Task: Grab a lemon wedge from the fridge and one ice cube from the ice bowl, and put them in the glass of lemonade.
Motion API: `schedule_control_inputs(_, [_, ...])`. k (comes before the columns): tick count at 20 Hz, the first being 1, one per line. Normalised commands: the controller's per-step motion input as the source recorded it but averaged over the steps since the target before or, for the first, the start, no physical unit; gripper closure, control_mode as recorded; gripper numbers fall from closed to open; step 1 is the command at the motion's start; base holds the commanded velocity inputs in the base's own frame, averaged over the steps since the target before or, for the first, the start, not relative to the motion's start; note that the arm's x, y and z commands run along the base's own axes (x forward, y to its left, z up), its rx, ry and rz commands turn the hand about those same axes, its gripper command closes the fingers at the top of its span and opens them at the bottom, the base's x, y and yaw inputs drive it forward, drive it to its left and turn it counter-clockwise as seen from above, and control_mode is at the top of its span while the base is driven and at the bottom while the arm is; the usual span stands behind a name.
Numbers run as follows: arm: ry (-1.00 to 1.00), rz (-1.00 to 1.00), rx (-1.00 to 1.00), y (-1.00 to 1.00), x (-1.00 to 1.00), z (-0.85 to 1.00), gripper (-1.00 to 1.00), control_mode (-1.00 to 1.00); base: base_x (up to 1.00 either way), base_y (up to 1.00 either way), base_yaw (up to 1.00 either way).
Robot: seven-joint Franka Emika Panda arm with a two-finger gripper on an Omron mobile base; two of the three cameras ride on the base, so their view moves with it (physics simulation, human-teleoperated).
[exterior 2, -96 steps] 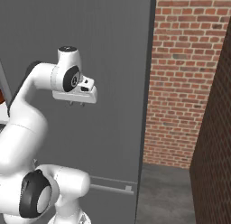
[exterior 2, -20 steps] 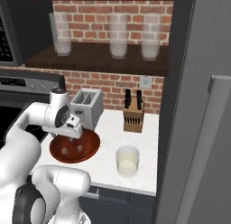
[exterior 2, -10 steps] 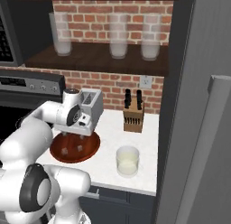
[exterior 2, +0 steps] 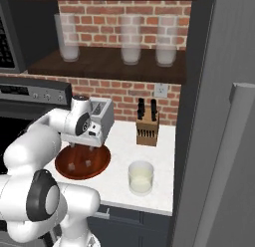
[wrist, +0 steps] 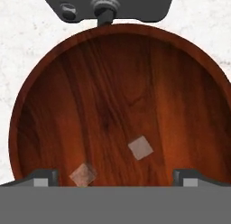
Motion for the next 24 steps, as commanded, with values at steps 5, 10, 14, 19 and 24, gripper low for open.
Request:
schedule_control_inputs(5, [-0.15, 0.00, 0.02, 0.00, 0.00, -0.64, -1.00, -1.00, 0.00, 0.00, 0.00])
schedule_control_inputs(10, [-0.22, 0.00, 0.07, 0.00, 0.00, -0.54, -1.00, -1.00, 0.00, 0.00, 0.00])
schedule_control_inputs(14, [-0.29, 0.00, 0.11, -0.06, -0.13, -0.03, -1.00, -1.00, 0.00, 0.00, 0.00])
schedule_control_inputs(19, [-0.10, 0.00, 0.00, -0.04, -0.31, 0.00, -1.00, -1.00, 0.00, 0.00, 0.00])
schedule_control_inputs(24, [0.00, 0.00, 0.00, 0.00, -0.03, -0.11, -1.00, -1.00, 0.00, 0.00, 0.00])
